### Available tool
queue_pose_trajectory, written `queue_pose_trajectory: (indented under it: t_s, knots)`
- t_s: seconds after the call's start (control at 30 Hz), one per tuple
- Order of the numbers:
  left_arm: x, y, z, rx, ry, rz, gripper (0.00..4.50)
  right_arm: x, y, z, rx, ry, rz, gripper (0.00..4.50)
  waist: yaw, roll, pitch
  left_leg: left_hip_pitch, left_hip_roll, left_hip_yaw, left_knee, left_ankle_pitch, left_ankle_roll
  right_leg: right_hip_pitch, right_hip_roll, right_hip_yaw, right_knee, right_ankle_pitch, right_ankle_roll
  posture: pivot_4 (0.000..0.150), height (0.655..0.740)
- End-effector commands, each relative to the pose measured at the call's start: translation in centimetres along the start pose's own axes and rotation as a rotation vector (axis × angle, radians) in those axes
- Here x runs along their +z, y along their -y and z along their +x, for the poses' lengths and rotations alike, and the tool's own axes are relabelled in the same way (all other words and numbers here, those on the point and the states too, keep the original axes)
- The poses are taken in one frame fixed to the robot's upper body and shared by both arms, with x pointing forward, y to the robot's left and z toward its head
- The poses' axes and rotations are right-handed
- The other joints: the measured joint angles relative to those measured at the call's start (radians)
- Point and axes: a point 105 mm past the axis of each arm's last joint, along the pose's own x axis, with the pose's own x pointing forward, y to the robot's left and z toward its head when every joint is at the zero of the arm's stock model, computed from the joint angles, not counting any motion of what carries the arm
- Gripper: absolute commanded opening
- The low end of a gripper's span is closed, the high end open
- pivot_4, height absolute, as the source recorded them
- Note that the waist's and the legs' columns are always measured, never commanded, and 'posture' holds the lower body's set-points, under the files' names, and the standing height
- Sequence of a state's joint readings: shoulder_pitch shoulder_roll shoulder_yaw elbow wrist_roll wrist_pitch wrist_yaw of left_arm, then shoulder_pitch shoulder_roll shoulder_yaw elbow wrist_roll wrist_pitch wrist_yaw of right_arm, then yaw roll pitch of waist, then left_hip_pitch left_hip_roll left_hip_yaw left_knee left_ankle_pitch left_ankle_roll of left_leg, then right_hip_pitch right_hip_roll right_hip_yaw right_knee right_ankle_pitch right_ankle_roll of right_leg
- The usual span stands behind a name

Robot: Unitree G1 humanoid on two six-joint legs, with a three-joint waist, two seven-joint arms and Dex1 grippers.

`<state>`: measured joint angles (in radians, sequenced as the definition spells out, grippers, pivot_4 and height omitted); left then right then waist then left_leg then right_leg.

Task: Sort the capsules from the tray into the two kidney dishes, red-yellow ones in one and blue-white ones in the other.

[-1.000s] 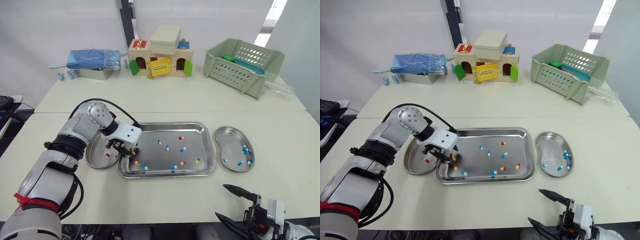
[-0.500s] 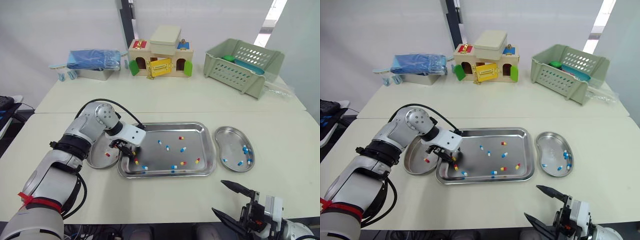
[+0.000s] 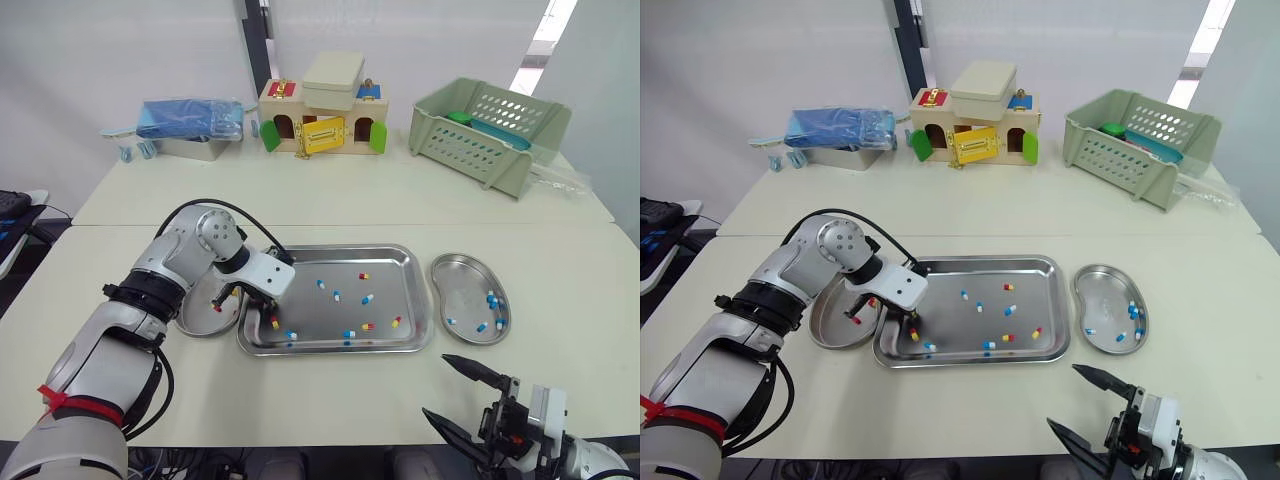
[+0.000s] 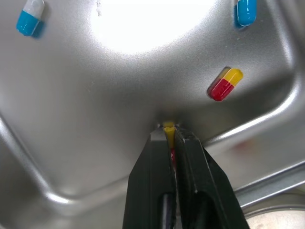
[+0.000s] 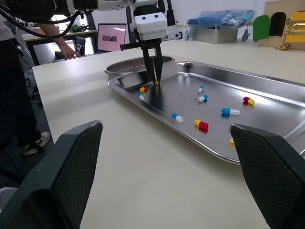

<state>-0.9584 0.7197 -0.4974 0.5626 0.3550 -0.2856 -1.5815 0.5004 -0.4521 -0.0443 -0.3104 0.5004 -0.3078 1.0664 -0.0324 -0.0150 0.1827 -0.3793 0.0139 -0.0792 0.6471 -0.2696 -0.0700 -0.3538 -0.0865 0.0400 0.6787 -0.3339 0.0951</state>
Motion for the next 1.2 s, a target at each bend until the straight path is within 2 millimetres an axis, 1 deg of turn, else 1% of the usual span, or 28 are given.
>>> queue_pose_trajectory:
  t_s: [0.03,0.2,0.4,0.5,0.67,0.8,0.93,1.07,1.2]
  knots:
    - [0.3,0.5,0.6,-0.019,0.024,0.0,0.06,0.9,-0.2,0.3,0.017,0.019,-0.021,4.5,0.0,0.0,0.0,0.0,0.0,0.0,0.0,0.0,0.0,0.0,0.0,0.0,0.0,0.0,0.0,0.15,0.74]
    - [0.6,0.4,0.5,-0.014,0.04,-0.008,0.06,1.0,-0.2,0.5,0.021,0.017,-0.021,4.5,0.0,0.0,0.0,0.0,0.0,0.0,0.0,0.0,0.0,0.0,0.0,0.0,0.0,0.0,0.0,0.15,0.74]
    - [1.2,-0.3,-0.6,0.043,0.092,-0.042,0.06,1.1,-0.3,0.7,0.031,0.021,-0.022,4.5,0.0,0.0,0.0,0.0,0.0,0.0,0.0,0.0,0.0,0.0,0.0,0.0,0.0,0.0,0.0,0.15,0.74]
    - [1.0,-0.4,-2.3,0.104,0.132,-0.114,0.06,1.4,-0.4,0.9,0.039,0.029,-0.026,4.5,-0.003,0.0,0.0,-0.001,0.0,0.0,0.0,0.0,0.0,-0.001,0.0,0.0,0.0,0.0,0.0,0.15,0.74]
    - [0.5,0.4,-4.5,0.174,0.158,-0.2,0.06,1.5,-0.9,1.0,0.078,0.016,-0.019,4.5,-0.005,0.0,0.0,-0.001,0.0,-0.001,0.0,0.0,0.0,-0.001,0.0,0.0,0.0,0.0,0.0,0.15,0.74]
    - [-0.6,1.7,-6.6,0.261,0.167,-0.316,0.06,1.1,-1.1,0.7,0.115,0.001,-0.018,4.5,-0.005,0.0,0.0,-0.001,0.0,-0.001,0.0,0.0,0.0,-0.001,0.0,0.0,0.0,0.0,0.0,0.15,0.74]
    - [-2.9,3.7,-7.8,0.338,0.139,-0.479,0.06,1.0,-1.0,0.6,0.129,0.006,-0.009,4.5,-0.005,0.0,0.0,-0.001,0.0,-0.001,0.0,0.0,0.0,-0.001,0.0,0.0,0.0,0.0,0.0,0.15,0.74]
    - [-5.0,4.9,-8.7,0.427,0.112,-0.616,0.06,0.9,-1.0,0.9,0.156,0.012,-0.001,4.5,-0.001,0.0,0.0,-0.001,0.0,-0.001,0.0,0.0,0.0,-0.001,0.0,0.0,0.0,0.0,0.0,0.15,0.74]
    - [-5.9,5.5,-8.4,0.465,0.116,-0.697,0.06,1.0,-0.6,1.4,0.178,0.016,-0.003,4.5,-0.001,0.0,0.0,-0.001,0.0,-0.001,0.0,0.0,0.0,-0.001,0.0,-0.001,0.0,0.0,0.0,0.15,0.74]
